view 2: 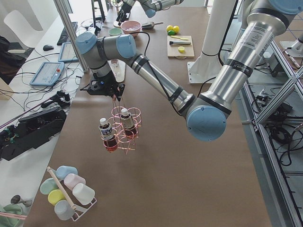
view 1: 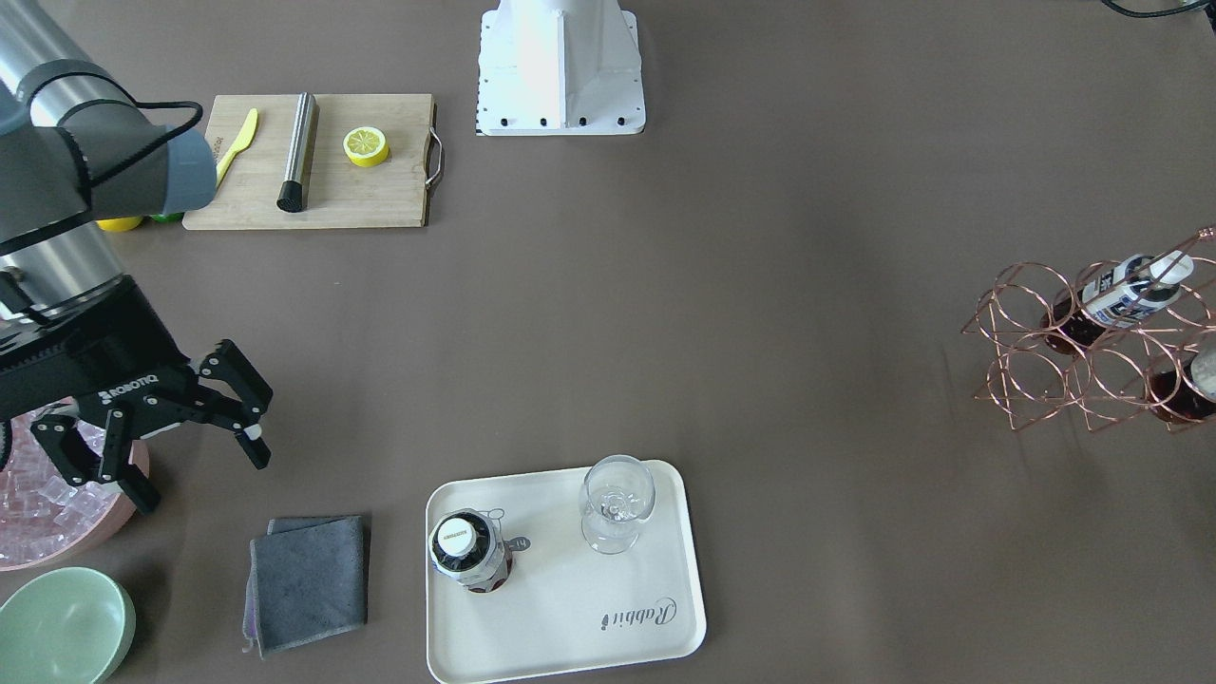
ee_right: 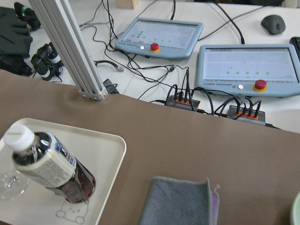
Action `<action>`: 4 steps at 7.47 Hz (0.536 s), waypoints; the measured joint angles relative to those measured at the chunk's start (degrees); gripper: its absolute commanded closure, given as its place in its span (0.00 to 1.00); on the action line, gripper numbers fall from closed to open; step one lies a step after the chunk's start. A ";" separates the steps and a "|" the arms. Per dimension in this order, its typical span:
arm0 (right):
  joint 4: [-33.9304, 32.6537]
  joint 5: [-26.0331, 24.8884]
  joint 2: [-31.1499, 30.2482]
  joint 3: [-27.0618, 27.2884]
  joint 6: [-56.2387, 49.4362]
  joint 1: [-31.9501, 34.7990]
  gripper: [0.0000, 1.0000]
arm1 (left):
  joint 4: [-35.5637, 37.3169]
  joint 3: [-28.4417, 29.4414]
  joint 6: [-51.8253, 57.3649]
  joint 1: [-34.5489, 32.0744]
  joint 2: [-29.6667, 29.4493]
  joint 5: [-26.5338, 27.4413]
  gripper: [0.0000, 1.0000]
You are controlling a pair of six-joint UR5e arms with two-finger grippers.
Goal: Take tea from basket to plate
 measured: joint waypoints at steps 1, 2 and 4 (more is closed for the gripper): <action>-3.88 7.81 -2.81 0.89 -3.41 3.32 0.01 | -1.26 3.01 2.99 -0.22 -0.06 0.12 1.00; -9.75 13.59 -5.04 1.56 -7.67 5.73 0.02 | -3.63 6.16 4.60 -0.36 -0.10 1.01 1.00; -22.94 19.97 -8.77 2.05 -13.32 8.86 0.01 | -7.09 10.37 5.55 -1.58 -0.35 2.55 1.00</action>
